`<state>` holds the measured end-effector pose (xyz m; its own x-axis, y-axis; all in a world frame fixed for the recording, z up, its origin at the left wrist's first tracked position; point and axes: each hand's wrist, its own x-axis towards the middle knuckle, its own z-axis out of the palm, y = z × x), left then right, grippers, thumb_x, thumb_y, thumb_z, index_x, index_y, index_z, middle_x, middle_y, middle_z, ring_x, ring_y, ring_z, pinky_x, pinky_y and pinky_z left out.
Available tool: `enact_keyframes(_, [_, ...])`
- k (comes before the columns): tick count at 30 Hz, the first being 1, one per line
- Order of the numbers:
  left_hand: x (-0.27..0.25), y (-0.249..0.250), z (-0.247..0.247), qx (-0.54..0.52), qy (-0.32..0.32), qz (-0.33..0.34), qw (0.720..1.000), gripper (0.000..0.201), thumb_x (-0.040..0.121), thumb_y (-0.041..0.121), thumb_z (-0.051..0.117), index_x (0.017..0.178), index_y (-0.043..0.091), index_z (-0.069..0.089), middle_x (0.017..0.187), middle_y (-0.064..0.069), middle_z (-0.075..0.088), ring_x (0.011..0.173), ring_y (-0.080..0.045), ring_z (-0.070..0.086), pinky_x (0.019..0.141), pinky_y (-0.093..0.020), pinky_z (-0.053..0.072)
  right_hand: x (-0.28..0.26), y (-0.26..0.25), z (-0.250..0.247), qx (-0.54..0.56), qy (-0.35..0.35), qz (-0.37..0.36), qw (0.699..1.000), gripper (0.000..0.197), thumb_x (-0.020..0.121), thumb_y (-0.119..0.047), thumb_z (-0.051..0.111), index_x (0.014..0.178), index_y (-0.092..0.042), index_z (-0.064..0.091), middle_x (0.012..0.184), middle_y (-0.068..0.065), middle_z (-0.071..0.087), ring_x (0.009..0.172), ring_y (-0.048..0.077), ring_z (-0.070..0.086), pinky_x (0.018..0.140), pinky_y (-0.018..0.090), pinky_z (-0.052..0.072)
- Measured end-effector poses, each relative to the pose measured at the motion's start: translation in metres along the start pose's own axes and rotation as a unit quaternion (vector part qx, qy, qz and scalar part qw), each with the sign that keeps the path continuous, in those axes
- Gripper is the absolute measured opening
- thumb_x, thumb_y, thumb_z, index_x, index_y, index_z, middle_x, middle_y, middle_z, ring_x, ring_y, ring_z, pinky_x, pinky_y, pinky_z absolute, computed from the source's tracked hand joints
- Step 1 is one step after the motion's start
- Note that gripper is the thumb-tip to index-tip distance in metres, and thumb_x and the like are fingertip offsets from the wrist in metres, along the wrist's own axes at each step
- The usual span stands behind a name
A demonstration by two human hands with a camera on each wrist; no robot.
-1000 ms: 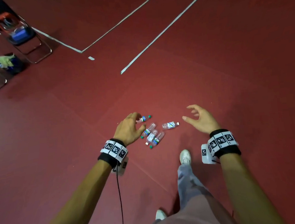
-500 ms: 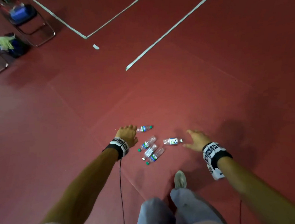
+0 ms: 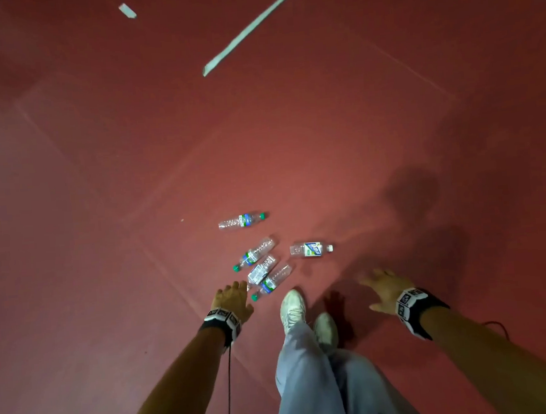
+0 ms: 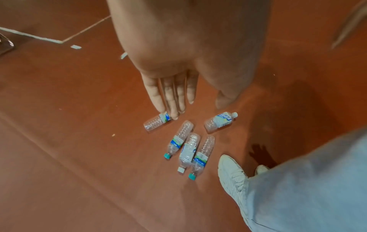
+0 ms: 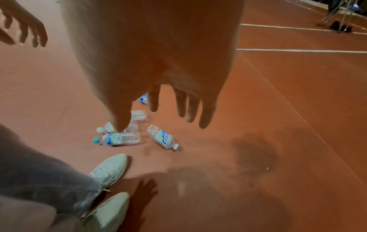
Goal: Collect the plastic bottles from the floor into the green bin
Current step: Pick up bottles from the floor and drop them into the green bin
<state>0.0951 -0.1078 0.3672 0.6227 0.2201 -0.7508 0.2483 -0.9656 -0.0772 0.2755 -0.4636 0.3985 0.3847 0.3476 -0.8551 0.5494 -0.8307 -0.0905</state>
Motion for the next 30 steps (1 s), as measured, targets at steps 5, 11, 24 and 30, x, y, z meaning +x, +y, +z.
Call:
enact_keyframes(5, [0.099, 0.017, 0.07, -0.027, -0.024, 0.025, 0.999, 0.058, 0.095, 0.041, 0.059, 0.143, 0.014, 0.041, 0.138, -0.007, 0.054, 0.125, -0.028, 0.056, 0.105, -0.041, 0.044, 0.124, 0.016, 0.02, -0.022, -0.014, -0.006, 1.0, 0.076, 0.092, -0.051, 0.065, 0.157, -0.045, 0.026, 0.168, 0.007, 0.014, 0.154, 0.031, 0.019, 0.12, 0.044, 0.028])
enact_keyframes(11, [0.216, 0.028, 0.16, -0.029, -0.023, 0.053, 0.998, 0.065, 0.094, 0.044, 0.062, 0.147, 0.014, 0.039, 0.14, -0.006, 0.053, 0.127, -0.028, 0.054, 0.105, -0.042, 0.042, 0.274, 0.029, 0.057, -0.072, -0.012, -0.03, 0.997, 0.07, 0.091, -0.051, 0.067, 0.151, -0.054, 0.032, 0.17, 0.008, 0.0, 0.155, 0.034, 0.01, 0.122, 0.049, 0.021])
enact_keyframes(24, [0.376, 0.041, 0.276, 0.041, 0.054, 0.145, 0.987, 0.058, 0.019, 0.041, 0.103, 0.067, 0.018, 0.081, 0.07, -0.006, 0.067, 0.041, -0.02, 0.057, 0.031, -0.021, 0.038, 0.452, 0.025, 0.135, -0.144, -0.012, -0.107, 0.984, 0.072, 0.086, -0.042, 0.076, 0.147, -0.055, 0.04, 0.168, 0.008, -0.019, 0.156, 0.032, -0.002, 0.124, 0.053, 0.012])
enact_keyframes(30, [0.354, 0.046, 0.242, -0.029, -0.009, 0.088, 0.996, 0.061, 0.078, 0.05, 0.083, 0.114, 0.002, 0.074, 0.118, -0.017, 0.065, 0.098, -0.029, 0.069, 0.078, -0.03, 0.056, 0.449, 0.019, 0.134, -0.126, 0.003, -0.102, 0.987, 0.066, 0.089, -0.034, 0.073, 0.146, -0.05, 0.044, 0.166, 0.01, 0.001, 0.154, 0.032, 0.013, 0.123, 0.047, 0.023])
